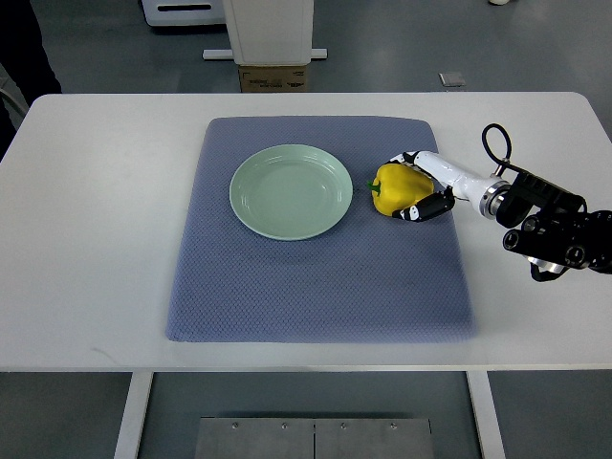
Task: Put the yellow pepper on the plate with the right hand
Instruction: 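Close the right hand fingers around the yellow pepper, then carry the pepper with the right hand onto the green plate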
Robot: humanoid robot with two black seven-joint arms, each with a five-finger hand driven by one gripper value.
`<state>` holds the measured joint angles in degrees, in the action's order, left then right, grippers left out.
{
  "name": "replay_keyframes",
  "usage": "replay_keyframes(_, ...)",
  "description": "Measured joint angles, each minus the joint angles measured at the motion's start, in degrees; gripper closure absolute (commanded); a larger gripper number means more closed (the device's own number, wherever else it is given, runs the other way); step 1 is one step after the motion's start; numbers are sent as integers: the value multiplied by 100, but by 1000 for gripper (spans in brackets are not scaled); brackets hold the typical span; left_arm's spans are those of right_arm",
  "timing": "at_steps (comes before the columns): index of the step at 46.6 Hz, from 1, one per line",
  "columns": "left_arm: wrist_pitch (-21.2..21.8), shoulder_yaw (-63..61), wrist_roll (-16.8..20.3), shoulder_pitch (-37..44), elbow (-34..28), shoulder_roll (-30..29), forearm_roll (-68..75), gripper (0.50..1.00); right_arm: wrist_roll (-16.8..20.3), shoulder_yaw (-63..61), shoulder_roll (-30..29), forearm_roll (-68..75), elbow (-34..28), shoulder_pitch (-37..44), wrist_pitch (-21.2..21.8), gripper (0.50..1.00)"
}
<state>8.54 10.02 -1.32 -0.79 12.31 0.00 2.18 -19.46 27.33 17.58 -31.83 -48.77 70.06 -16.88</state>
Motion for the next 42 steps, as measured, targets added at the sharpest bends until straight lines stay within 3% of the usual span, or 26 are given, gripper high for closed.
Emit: replay_keyframes(42,-2,0,0,0,0,0,1,500,-357,60,-163,17,-43,274,-62,1000)
